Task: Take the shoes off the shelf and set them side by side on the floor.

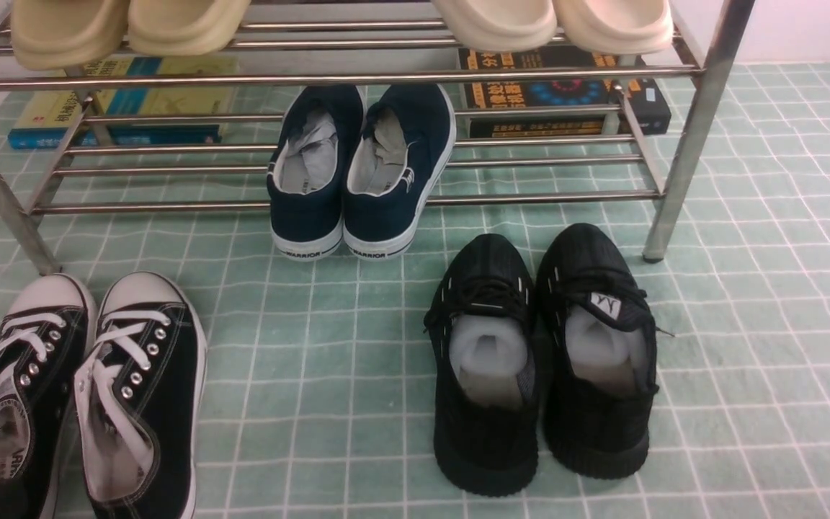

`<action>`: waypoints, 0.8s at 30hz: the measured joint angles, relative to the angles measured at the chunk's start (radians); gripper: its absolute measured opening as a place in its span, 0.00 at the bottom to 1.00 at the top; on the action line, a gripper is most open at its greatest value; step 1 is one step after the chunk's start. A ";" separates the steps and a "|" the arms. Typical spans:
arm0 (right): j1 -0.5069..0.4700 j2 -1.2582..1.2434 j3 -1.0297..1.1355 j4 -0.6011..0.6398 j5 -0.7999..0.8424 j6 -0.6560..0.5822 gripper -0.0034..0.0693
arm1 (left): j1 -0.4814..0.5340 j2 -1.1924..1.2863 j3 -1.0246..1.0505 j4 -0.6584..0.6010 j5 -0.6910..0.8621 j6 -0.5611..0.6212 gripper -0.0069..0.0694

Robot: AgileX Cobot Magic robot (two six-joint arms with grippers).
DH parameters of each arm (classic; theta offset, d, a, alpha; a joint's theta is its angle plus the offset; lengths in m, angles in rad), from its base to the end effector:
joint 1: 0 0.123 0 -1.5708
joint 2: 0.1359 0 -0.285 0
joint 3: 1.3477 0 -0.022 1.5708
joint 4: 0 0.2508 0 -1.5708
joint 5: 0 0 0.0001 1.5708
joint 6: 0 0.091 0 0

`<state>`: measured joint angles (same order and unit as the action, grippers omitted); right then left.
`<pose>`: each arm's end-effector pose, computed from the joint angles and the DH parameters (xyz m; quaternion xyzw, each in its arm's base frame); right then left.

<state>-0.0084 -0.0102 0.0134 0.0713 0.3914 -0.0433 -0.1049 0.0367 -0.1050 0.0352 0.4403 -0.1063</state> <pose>0.0520 0.0020 0.1742 0.0045 0.8067 0.0152 0.5907 0.0508 -0.0040 0.2069 0.0077 0.8002 -0.0477 0.5978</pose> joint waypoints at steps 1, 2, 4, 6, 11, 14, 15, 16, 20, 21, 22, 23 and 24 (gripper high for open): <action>0.000 0.000 0.000 0.000 0.000 0.000 0.37 | 0.022 -0.018 0.017 0.004 -0.003 0.000 0.12; 0.000 0.000 0.000 0.000 0.000 0.000 0.37 | 0.041 -0.032 0.030 0.005 -0.007 0.000 0.12; 0.000 0.000 0.000 0.000 0.000 0.000 0.37 | 0.066 -0.045 0.062 0.007 -0.026 0.000 0.12; 0.000 0.000 0.000 0.000 0.000 0.000 0.37 | 0.080 -0.048 0.097 0.015 -0.053 0.000 0.13; 0.000 0.000 0.000 0.000 0.000 0.000 0.37 | 0.090 -0.048 0.129 0.034 -0.110 0.000 0.13; 0.000 0.000 0.000 0.000 0.000 0.000 0.37 | 0.090 -0.048 0.130 0.041 -0.103 0.000 0.14; 0.000 0.000 0.000 0.000 0.000 0.000 0.37 | 0.090 -0.048 0.129 0.041 -0.094 0.000 0.14; 0.000 0.000 0.000 0.000 0.000 0.000 0.37 | 0.090 -0.048 0.128 0.041 -0.087 0.000 0.14; 0.000 0.000 0.000 0.000 0.000 0.000 0.37 | 0.090 -0.048 0.128 0.041 -0.085 0.000 0.15; 0.000 0.000 0.000 0.000 0.000 0.000 0.37 | 0.090 -0.048 0.128 0.041 -0.085 0.000 0.15; 0.000 0.000 0.000 0.000 0.000 0.000 0.37 | 0.090 -0.048 0.128 0.041 -0.085 0.000 0.15; 0.000 0.000 0.000 0.000 0.000 0.000 0.37 | 0.090 -0.048 0.128 0.041 -0.085 0.000 0.15; 0.000 0.000 0.000 0.000 0.000 0.000 0.37 | 0.090 -0.048 0.128 0.041 -0.085 0.000 0.15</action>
<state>-0.0084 -0.0102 0.0134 0.0713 0.3914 -0.0433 -0.0154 -0.0112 0.0232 0.0765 0.3551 -0.1063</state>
